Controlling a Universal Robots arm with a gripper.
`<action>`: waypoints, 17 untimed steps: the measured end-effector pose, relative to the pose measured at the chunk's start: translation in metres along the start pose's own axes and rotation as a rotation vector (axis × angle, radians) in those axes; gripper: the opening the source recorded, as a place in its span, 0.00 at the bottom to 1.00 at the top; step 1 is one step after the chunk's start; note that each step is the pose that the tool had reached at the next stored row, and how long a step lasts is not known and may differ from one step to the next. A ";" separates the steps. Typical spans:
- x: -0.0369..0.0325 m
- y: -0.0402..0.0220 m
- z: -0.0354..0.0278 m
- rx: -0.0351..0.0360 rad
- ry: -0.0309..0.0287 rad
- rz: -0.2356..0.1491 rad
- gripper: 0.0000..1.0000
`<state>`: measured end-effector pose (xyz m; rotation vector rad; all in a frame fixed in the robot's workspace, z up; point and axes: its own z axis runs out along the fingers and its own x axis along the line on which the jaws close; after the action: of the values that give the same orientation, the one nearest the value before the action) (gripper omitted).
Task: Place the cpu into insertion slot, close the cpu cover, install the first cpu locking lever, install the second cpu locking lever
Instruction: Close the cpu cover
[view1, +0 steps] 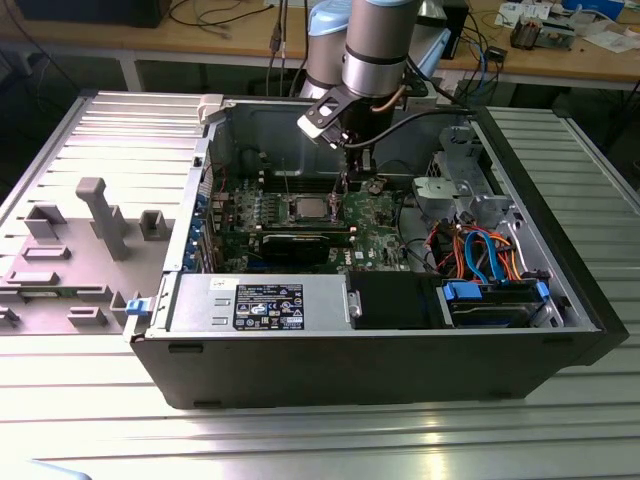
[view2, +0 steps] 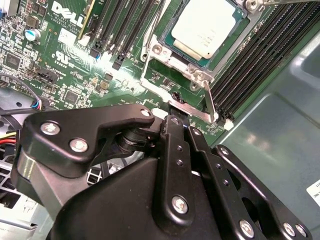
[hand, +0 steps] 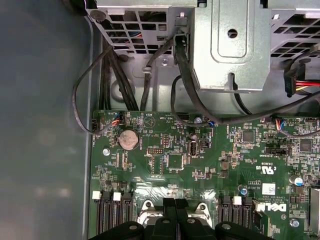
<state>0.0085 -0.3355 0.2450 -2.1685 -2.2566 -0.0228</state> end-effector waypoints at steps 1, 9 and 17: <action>0.0000 -0.0003 0.0000 0.0000 0.0000 0.000 0.11; 0.0001 -0.0024 0.0003 0.0001 0.0000 0.000 0.11; 0.0001 -0.0035 0.0004 0.0001 0.0000 0.000 0.11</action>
<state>0.0050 -0.3355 0.2446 -2.1685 -2.2566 -0.0228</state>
